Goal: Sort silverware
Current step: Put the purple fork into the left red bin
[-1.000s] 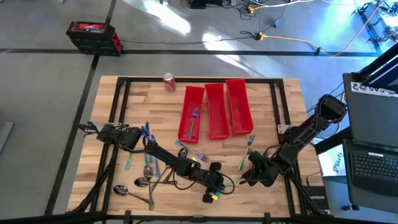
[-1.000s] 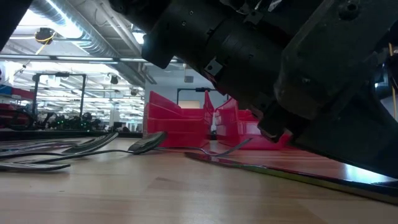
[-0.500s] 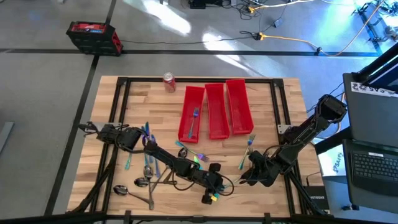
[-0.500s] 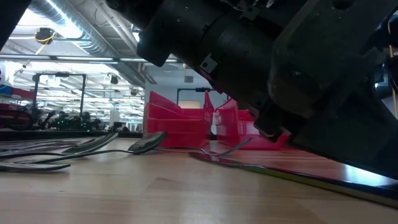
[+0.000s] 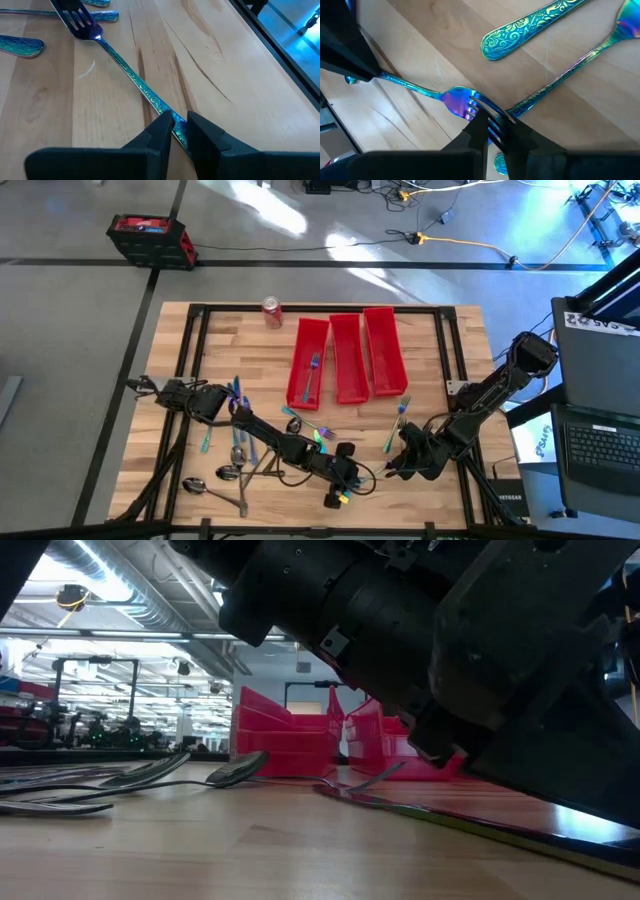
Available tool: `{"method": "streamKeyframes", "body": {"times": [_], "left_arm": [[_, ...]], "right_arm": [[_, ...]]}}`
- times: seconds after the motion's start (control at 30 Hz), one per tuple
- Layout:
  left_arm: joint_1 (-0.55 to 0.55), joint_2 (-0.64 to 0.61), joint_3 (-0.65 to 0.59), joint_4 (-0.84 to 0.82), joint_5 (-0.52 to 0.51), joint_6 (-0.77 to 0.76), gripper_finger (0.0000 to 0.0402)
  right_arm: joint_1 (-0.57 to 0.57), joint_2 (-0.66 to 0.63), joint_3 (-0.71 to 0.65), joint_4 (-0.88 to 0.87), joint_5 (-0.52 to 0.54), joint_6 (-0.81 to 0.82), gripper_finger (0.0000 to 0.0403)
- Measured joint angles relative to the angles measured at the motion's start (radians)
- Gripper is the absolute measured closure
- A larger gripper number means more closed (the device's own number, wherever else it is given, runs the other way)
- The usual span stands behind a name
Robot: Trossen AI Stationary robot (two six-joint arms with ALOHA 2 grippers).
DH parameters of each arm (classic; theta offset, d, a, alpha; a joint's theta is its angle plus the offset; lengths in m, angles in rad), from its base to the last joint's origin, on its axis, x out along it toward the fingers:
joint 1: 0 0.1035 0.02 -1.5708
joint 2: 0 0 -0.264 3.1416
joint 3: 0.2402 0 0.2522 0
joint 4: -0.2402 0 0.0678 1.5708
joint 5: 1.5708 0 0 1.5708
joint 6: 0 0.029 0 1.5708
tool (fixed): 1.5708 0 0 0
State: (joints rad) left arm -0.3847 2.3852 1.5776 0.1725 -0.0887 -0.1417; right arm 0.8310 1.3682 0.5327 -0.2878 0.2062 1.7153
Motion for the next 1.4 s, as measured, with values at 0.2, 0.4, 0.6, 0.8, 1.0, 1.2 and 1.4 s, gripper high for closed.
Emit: {"method": "streamKeyframes", "body": {"times": [0.2, 0.4, 0.6, 0.8, 1.0, 1.2, 1.4], "left_arm": [[0.000, 0.000, 0.000, 0.000, -0.001, -0.007, 0.0354], [0.000, -0.007, 0.000, 0.010, 0.027, 0.022, 0.0354], [0.001, -0.011, 0.000, 0.026, 0.012, 0.038, 0.0340], [0.001, -0.011, -0.001, 0.049, -0.029, 0.049, 0.0292], [0.003, -0.011, -0.002, 0.063, -0.065, 0.062, 0.0232], [0.015, -0.011, -0.002, 0.060, -0.046, 0.026, 0.0193], [0.028, -0.011, -0.001, 0.046, 0.000, -0.014, 0.0196]], "right_arm": [[0.000, 0.000, 0.001, -0.004, -0.005, -0.008, 0.0384], [0.000, -0.001, 0.002, -0.006, -0.022, -0.016, 0.0384], [0.000, -0.048, 0.002, -0.049, -0.022, -0.026, 0.0385], [0.001, -0.106, 0.002, -0.115, -0.014, -0.023, 0.0399], [0.000, -0.121, 0.002, -0.121, 0.011, -0.061, 0.0400], [0.000, -0.122, 0.002, -0.123, 0.023, -0.077, 0.0400], [0.001, -0.122, 0.016, -0.130, 0.099, -0.150, 0.0400]]}}
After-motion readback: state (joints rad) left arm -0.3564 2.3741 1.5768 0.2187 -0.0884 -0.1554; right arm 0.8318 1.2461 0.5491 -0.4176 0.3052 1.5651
